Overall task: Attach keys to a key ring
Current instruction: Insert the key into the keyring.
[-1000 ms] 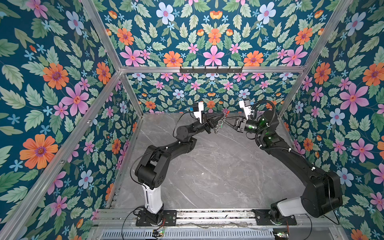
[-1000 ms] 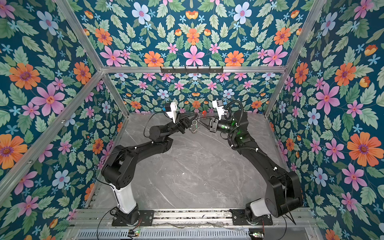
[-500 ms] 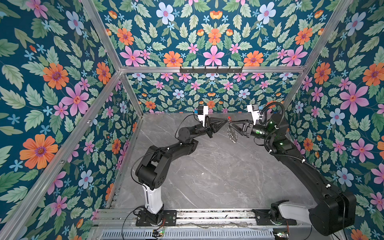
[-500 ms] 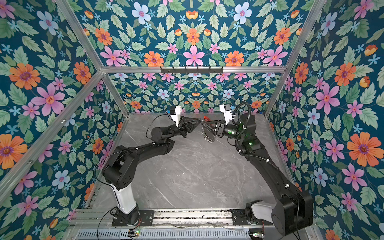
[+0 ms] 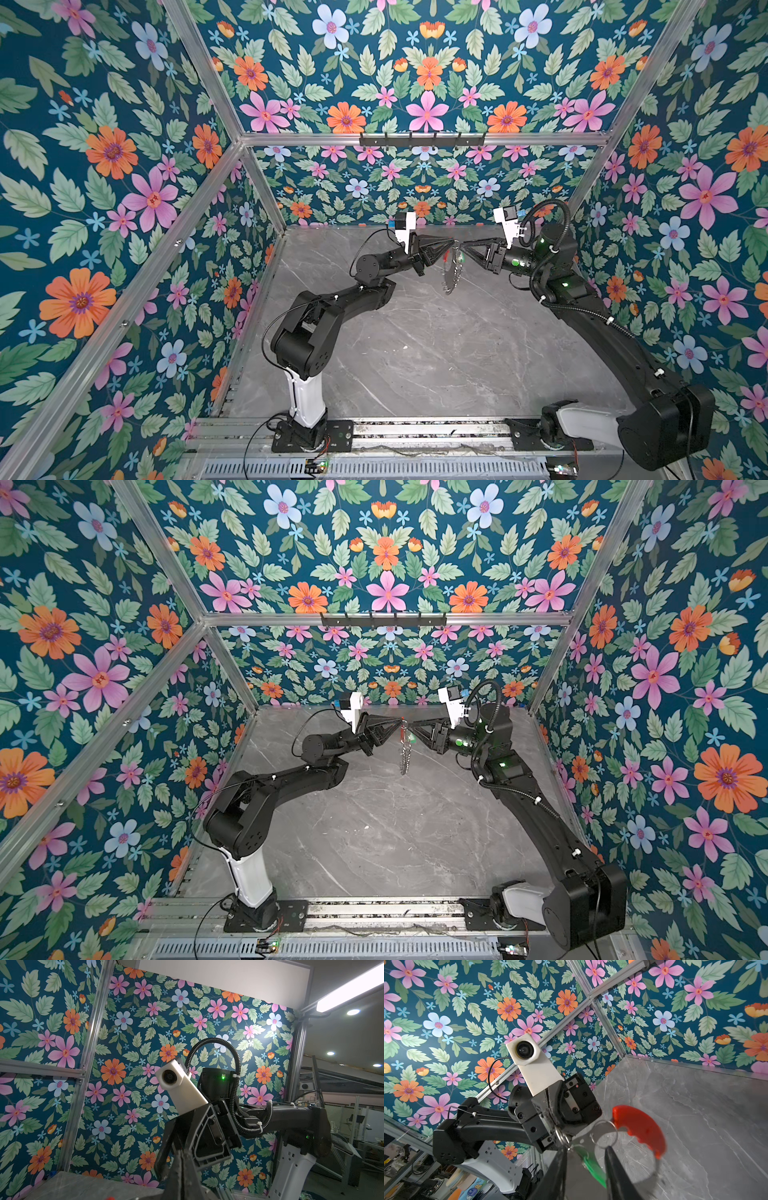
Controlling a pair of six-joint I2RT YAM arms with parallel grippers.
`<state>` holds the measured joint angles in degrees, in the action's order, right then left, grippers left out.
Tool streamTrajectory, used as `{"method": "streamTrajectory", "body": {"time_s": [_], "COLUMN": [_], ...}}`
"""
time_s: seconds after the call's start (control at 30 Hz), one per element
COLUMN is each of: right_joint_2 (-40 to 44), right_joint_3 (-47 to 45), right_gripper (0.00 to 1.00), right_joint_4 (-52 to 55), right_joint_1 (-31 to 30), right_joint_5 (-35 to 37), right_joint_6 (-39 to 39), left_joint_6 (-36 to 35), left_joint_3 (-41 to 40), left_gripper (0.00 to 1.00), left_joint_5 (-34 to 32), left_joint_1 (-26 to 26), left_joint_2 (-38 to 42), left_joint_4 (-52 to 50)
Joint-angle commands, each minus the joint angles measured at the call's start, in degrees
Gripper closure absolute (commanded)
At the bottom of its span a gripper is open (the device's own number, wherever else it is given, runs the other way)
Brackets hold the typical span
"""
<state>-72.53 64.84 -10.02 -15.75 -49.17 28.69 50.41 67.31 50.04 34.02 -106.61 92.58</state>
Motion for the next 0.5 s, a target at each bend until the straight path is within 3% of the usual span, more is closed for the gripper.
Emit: {"method": "streamTrajectory", "body": {"time_s": [0.0, 0.13, 0.47], "right_joint_2": [-0.9, -1.6, -3.1], "right_joint_3": [0.7, 0.8, 1.5], "right_gripper": [0.77, 0.82, 0.83], "right_joint_4": [-4.1, -5.8, -7.1], "right_joint_1": [0.0, 0.0, -0.7], "right_joint_5": [-1.8, -2.8, -4.1], "right_joint_6": [2.1, 3.5, 4.5], "left_joint_6": [-0.1, -0.1, 0.5], "left_joint_3": [0.3, 0.3, 1.1], "left_gripper": [1.00, 1.00, 1.00], "left_joint_5": [0.6, 0.7, 0.7], "left_joint_1": [0.1, 0.1, 0.1], "left_joint_2": [0.3, 0.3, -0.1], "left_joint_4": [3.2, 3.2, 3.2]}}
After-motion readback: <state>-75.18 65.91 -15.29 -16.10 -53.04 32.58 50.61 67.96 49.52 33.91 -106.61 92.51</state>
